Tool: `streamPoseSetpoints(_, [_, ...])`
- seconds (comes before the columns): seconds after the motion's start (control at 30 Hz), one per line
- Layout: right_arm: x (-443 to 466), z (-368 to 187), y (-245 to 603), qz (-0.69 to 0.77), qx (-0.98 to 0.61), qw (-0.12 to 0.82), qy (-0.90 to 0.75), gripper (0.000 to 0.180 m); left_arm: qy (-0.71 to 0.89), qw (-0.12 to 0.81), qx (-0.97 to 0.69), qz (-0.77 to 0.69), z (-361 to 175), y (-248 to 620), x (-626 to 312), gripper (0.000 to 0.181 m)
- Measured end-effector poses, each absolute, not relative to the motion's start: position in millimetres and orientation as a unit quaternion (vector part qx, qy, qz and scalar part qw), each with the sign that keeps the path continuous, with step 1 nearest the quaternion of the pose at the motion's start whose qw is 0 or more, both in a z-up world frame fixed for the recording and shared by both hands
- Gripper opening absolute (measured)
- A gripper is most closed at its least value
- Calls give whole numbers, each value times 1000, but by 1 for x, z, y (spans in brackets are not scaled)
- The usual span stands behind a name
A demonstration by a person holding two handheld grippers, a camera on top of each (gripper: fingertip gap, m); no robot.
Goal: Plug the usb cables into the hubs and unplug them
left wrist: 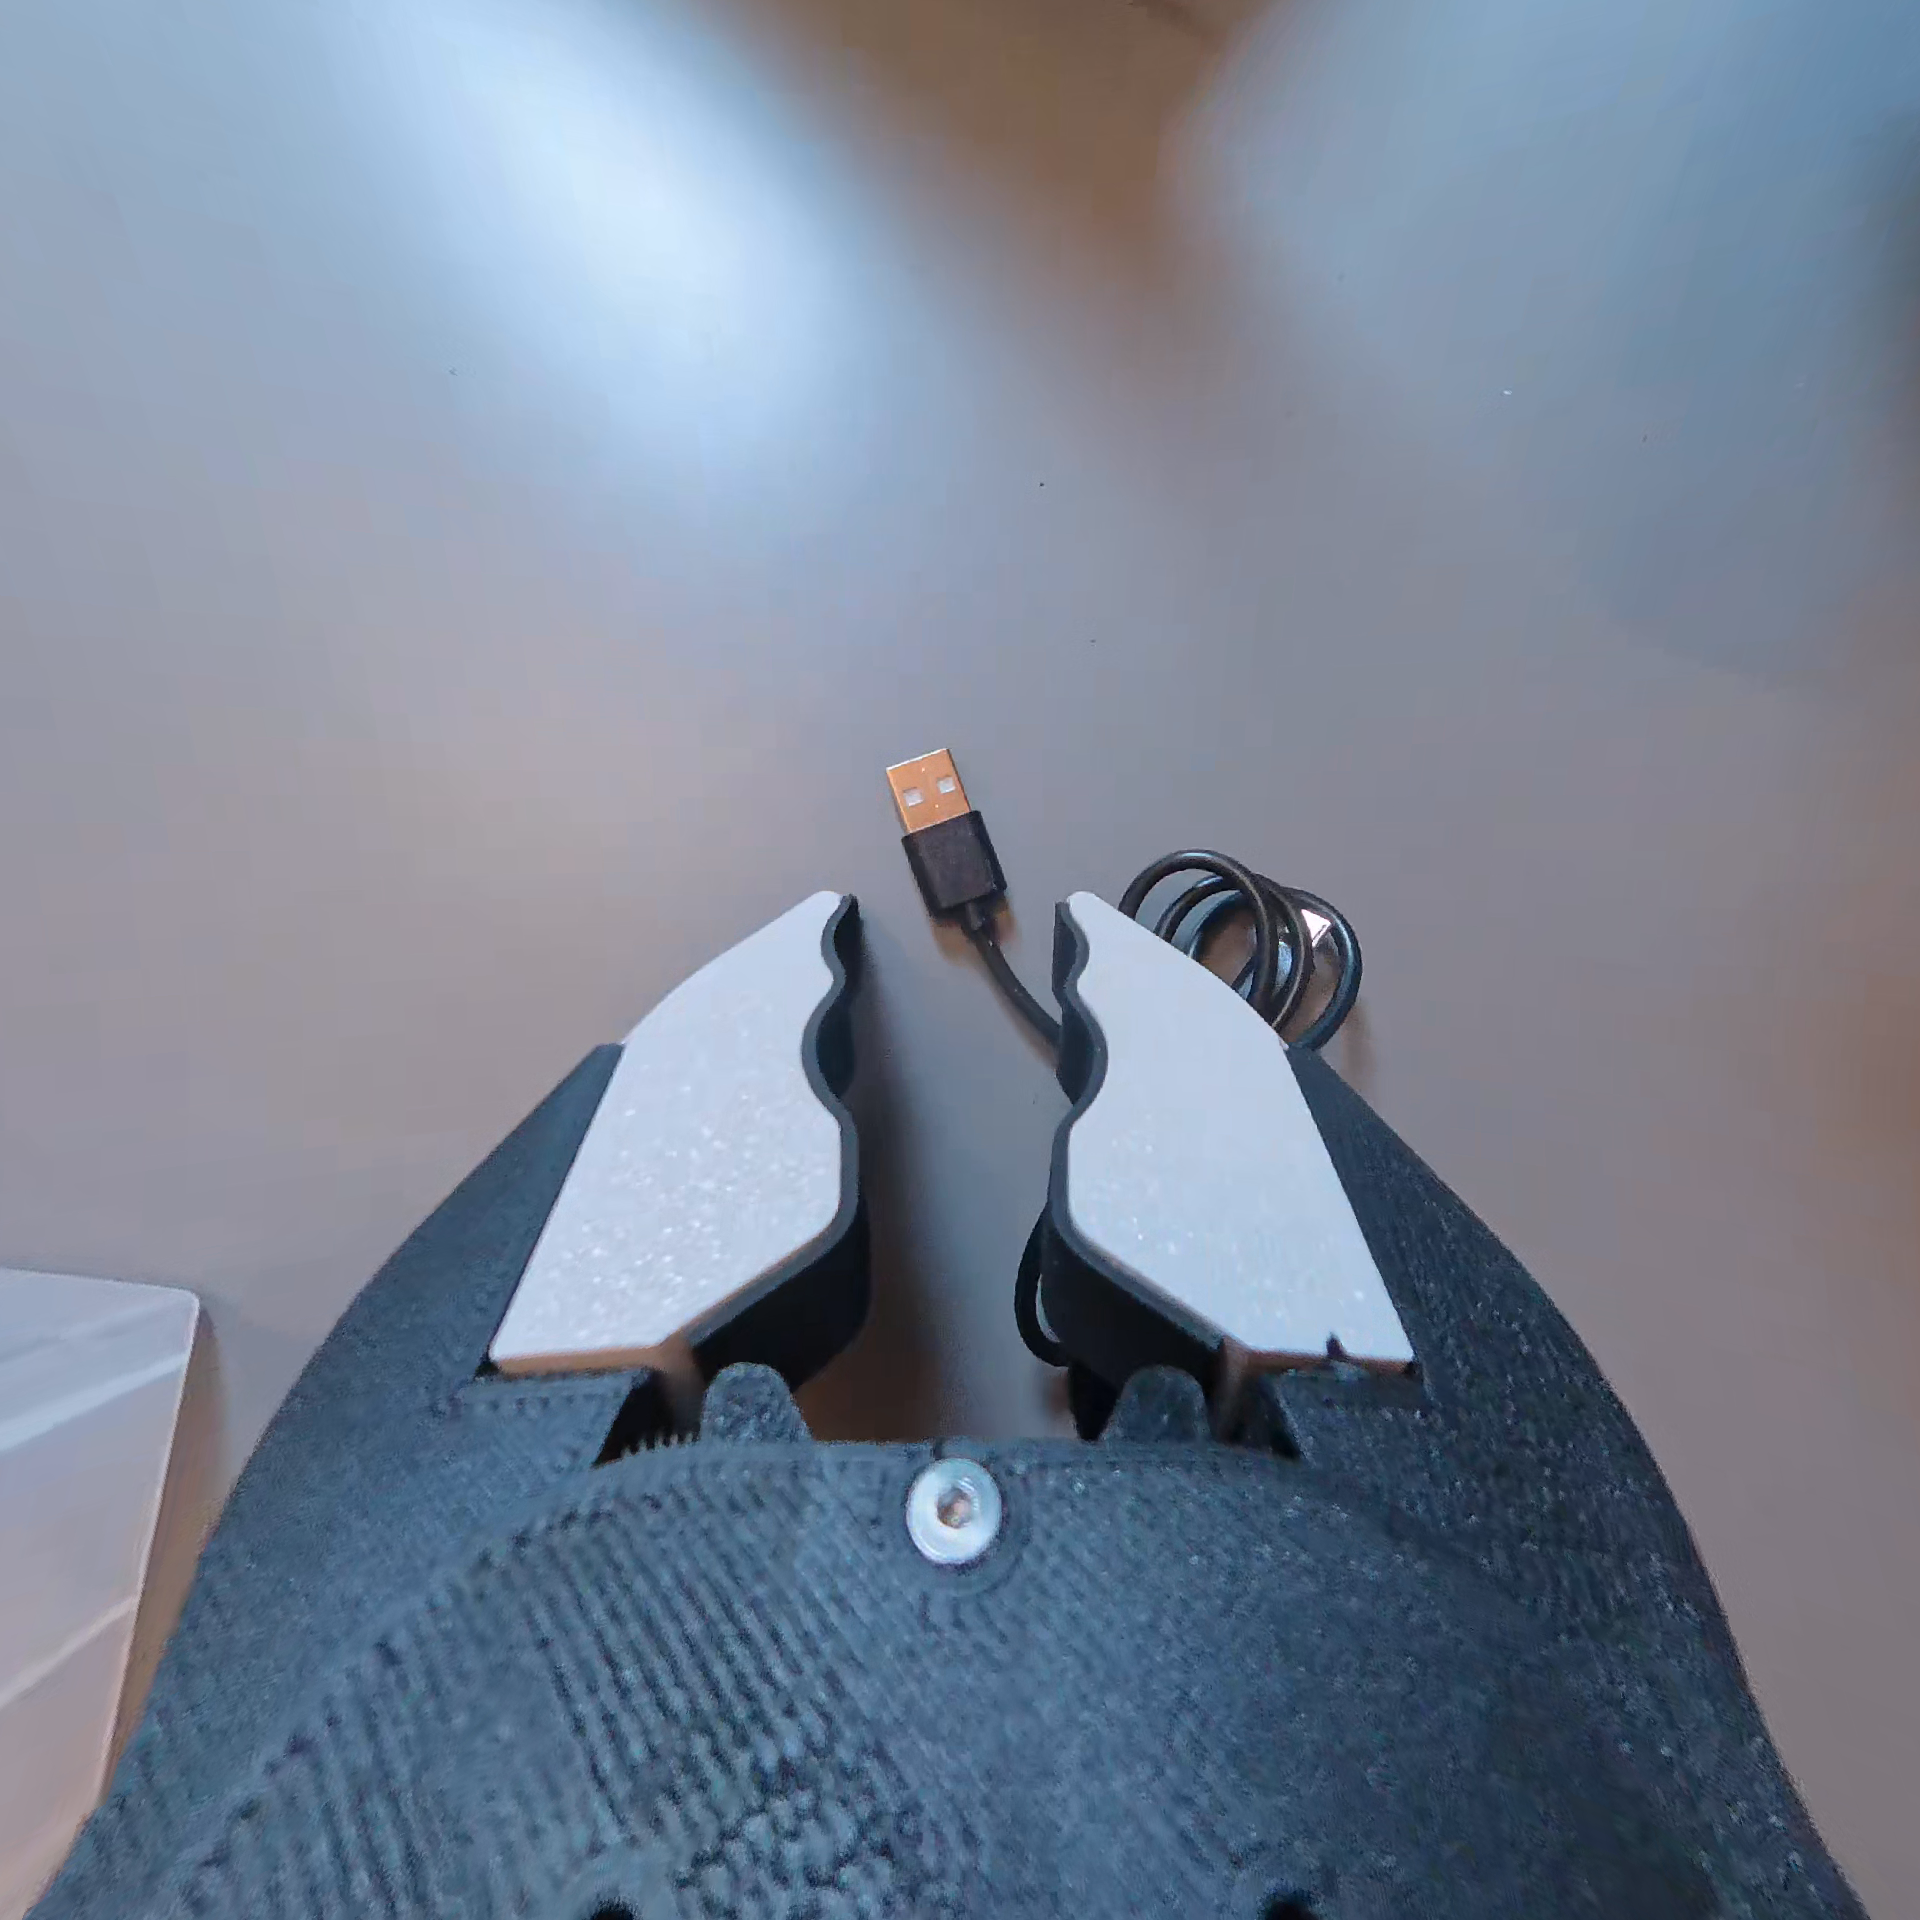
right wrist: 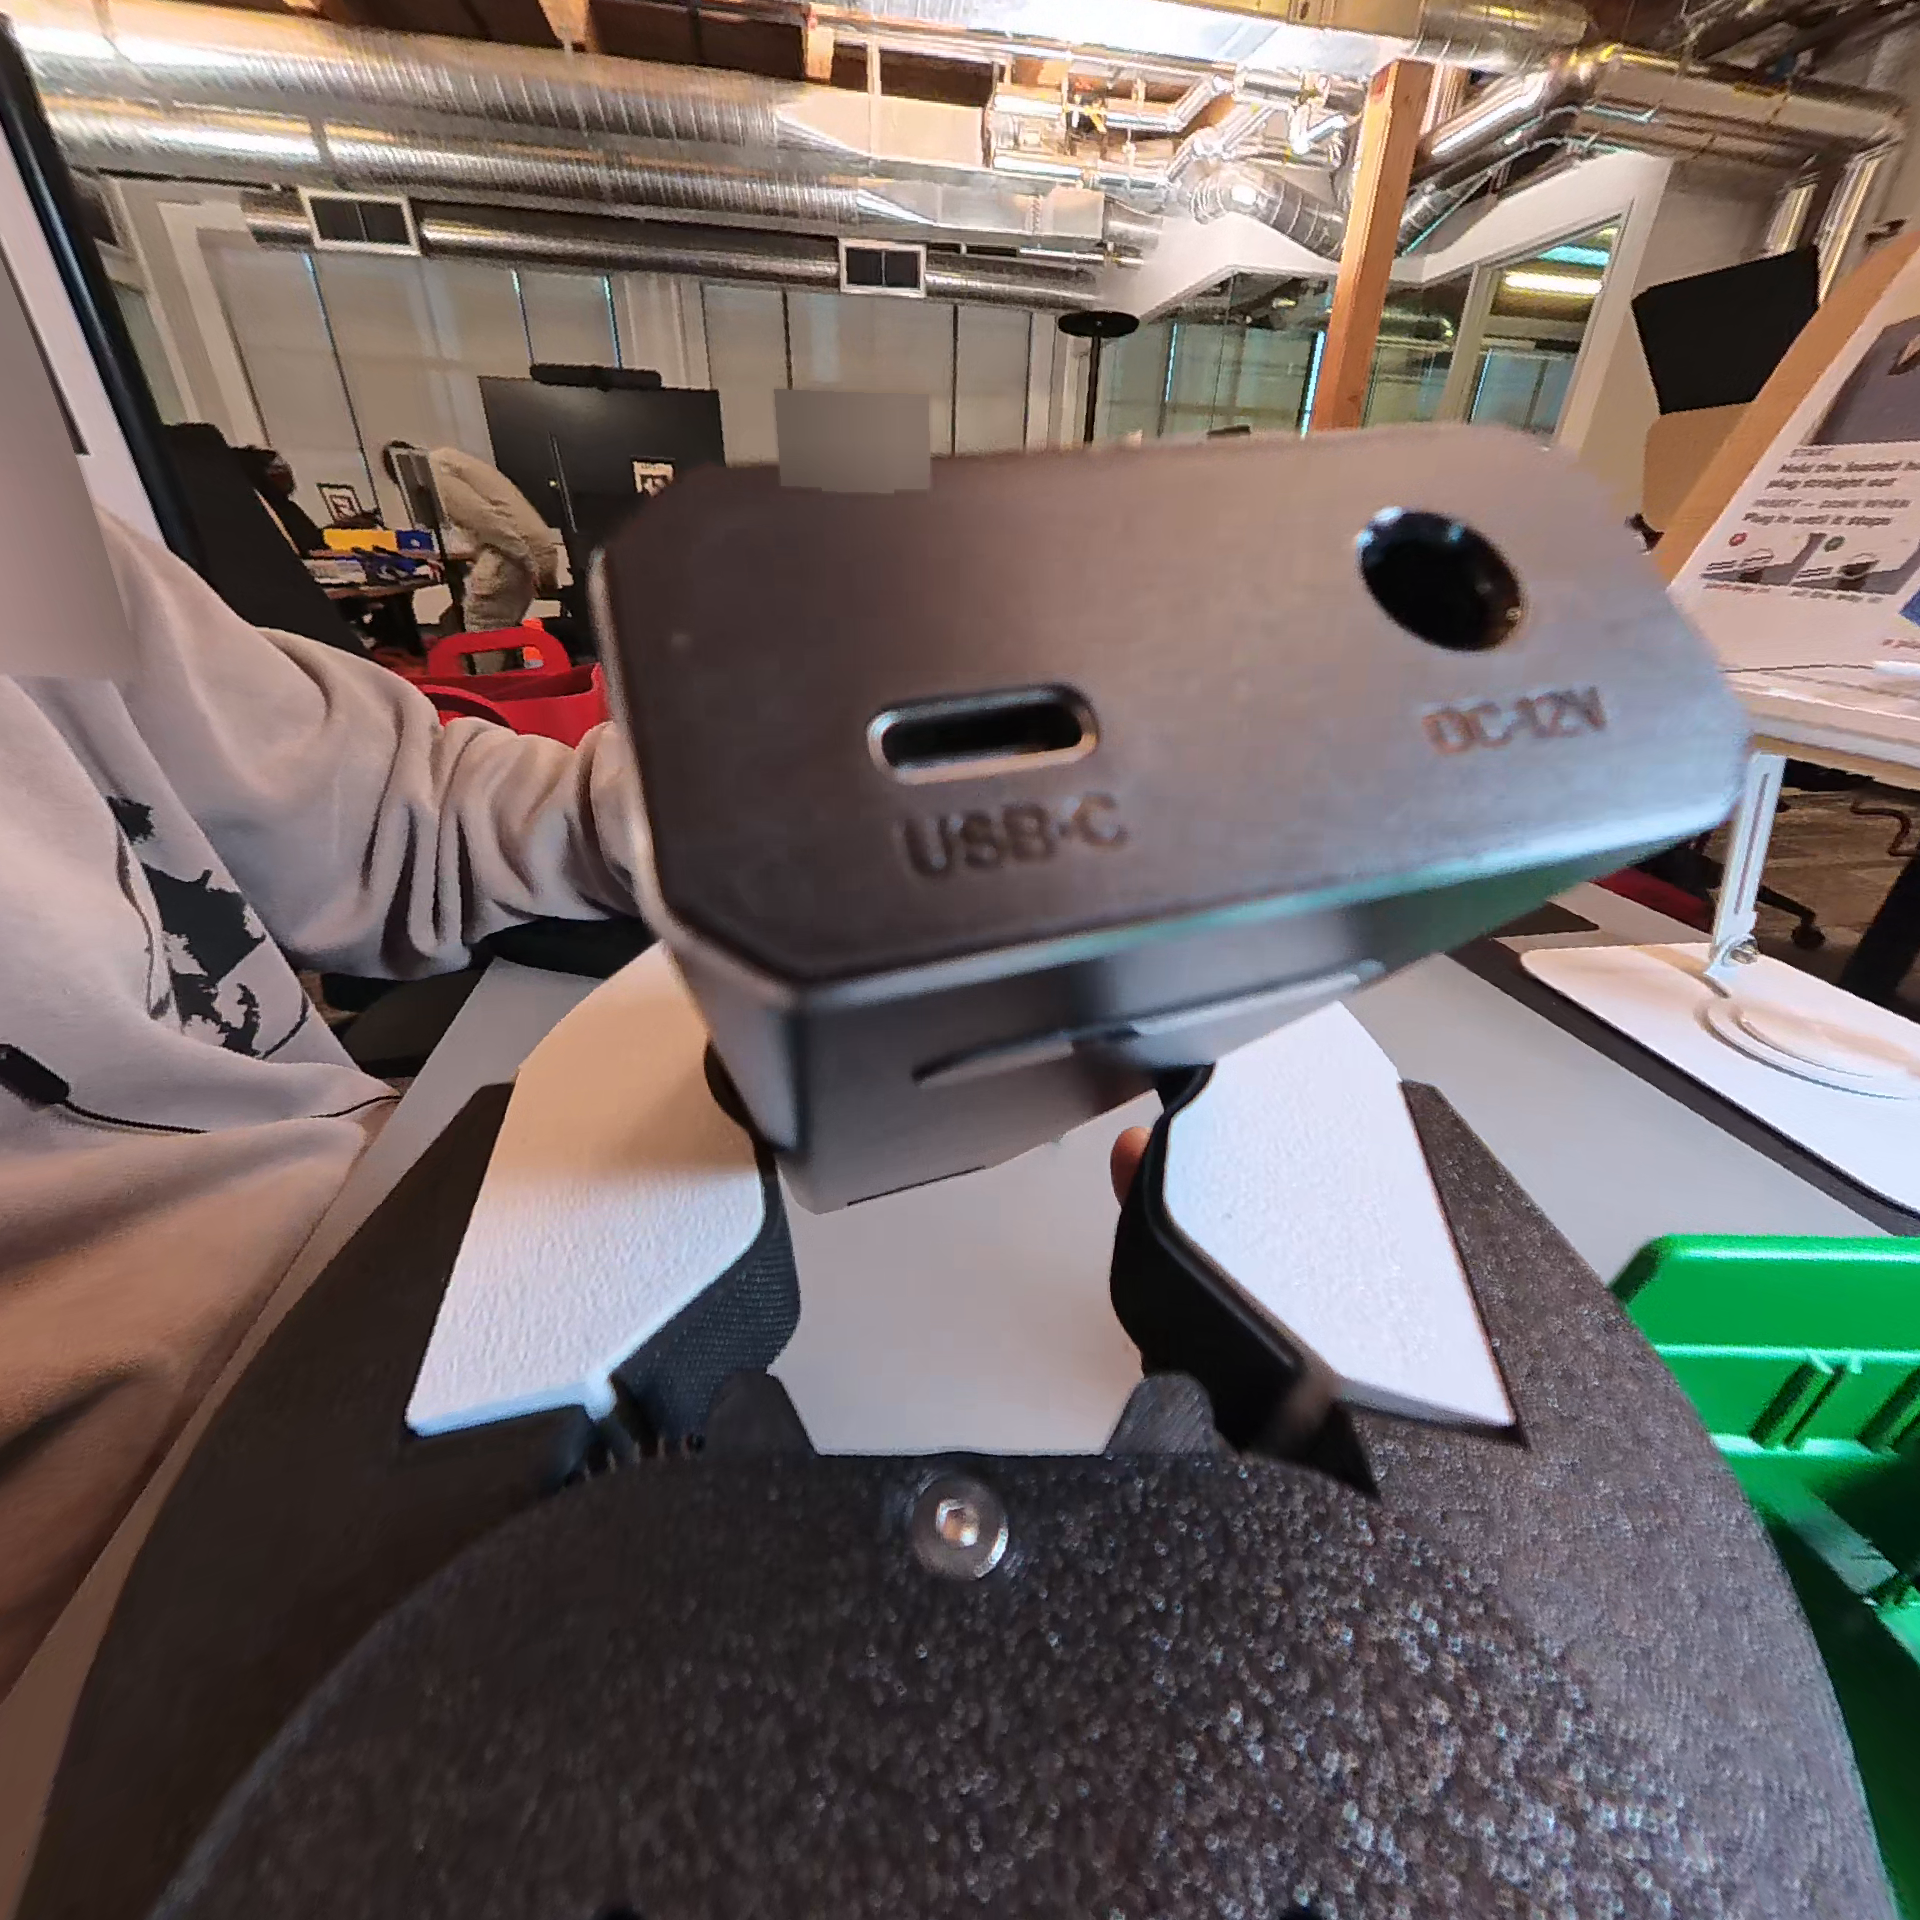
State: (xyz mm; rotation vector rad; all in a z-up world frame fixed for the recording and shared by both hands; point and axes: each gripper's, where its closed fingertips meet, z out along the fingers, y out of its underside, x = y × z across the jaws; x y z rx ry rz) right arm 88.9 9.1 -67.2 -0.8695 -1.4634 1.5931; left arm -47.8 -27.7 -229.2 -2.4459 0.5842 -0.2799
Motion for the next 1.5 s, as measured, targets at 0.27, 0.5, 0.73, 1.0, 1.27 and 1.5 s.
streamPoseSetpoints(0.27, [82, -79, 9, 615, -360, 385, -587, 76, 225, 312, -920, -82, -230, -21, -49, 28])
streamPoseSetpoints(0.5, [81, -82, 7, 606, -360, 386, -595, 76, 269, 312, -908, -81, -230, -22, -44, 11])
streamPoseSetpoints(0.73, [79, -94, 1, 565, -347, 398, -634, 76, 323, 333, -871, -160, -188, -33, -9, 6])
streamPoseSetpoints(1.0, [70, -113, -10, 521, -346, 397, -672, 76, 426, 347, -823, -144, -123, -27, 40, 6])
streamPoseSetpoints(1.27, [59, -133, -6, 413, -370, 421, -718, 75, 490, 312, -812, -58, -122, -13, 67, 6])
streamPoseSetpoints(1.5, [53, -143, -4, 356, -373, 430, -741, 76, 486, 297, -821, -46, -120, -15, 65, 6])
